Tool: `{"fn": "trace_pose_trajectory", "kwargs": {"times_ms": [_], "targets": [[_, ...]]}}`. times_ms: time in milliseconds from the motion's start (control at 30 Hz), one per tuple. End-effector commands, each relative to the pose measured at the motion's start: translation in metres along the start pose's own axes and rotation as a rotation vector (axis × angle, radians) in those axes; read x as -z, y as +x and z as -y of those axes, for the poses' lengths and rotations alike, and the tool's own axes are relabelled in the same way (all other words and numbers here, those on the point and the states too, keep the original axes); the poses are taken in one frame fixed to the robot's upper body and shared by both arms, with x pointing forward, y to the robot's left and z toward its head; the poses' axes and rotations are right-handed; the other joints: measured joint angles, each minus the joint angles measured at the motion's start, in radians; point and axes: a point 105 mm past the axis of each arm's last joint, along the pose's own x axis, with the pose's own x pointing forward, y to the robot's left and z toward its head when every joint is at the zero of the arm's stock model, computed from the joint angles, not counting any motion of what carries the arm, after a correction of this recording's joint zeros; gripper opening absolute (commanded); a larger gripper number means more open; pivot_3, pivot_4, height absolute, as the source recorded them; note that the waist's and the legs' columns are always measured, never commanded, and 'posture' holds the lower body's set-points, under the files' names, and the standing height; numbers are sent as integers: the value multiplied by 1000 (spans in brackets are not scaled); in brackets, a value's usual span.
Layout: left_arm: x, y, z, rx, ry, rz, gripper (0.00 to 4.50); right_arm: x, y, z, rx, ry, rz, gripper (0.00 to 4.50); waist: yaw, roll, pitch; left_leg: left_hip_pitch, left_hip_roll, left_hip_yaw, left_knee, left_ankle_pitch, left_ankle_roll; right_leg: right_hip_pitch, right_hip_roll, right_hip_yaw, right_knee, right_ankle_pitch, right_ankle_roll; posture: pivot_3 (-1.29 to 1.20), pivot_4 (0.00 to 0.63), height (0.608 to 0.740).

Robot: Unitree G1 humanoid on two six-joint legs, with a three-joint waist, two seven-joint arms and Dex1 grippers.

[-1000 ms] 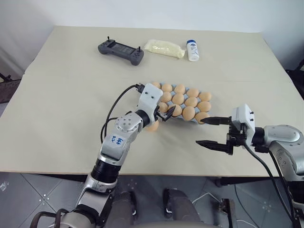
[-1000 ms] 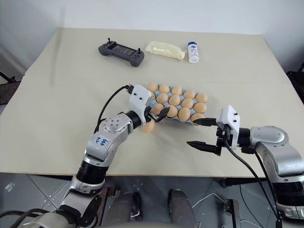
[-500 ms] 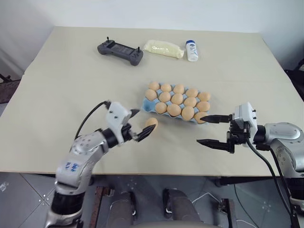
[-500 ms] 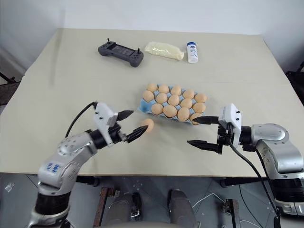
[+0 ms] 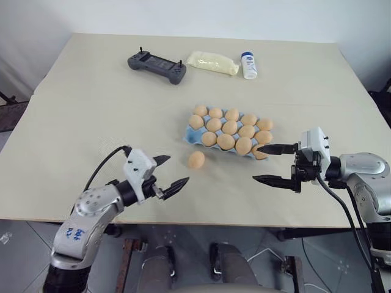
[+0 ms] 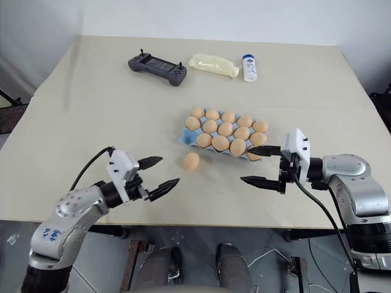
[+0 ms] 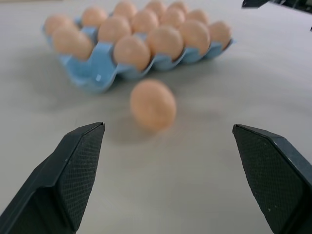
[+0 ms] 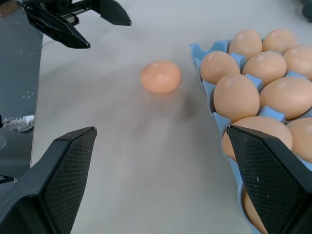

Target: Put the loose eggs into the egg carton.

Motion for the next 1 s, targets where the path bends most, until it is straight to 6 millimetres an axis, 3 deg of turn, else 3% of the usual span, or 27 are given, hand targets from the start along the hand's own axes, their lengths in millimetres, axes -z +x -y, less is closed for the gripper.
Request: {"fn": "trace_pose_trajectory", "kwargs": {"times_ms": [33,100,333,667,900,1000], "targets": [[-3,21,0,-10,28,24,4474,-6,0,0,-6,-31,8,4500,0,0,0,0,0,0,0,0,0,0,0,0,0,0,0,0,150,740],[0,37,-2,-17,38,15,4474,-6,0,0,-3,-33,9,4500,1,0,0,0,0,0,0,2,4,0,1,0,0,0,0,0,150,740],[12,64,-1,-5,66,-37,4474,-5,-3,-3,15,-26,8,4500,1,0,0,0,2,0,0,2,3,-1,4,0,0,0,0,0,150,740],[21,87,4,5,70,-68,4474,-4,-2,-4,24,-22,7,4500,1,0,0,0,1,1,1,2,4,-1,4,-1,1,1,1,0,150,740],[21,89,-1,-28,41,-80,2205,-3,-2,-3,29,-21,5,4500,1,0,0,0,2,1,0,2,4,-1,4,-1,1,1,1,0,150,740],[17,84,-3,-40,35,-82,1716,-3,-2,-3,30,-22,5,4500,0,0,0,0,2,1,1,2,4,-1,4,-1,1,1,1,0,150,740]]}}
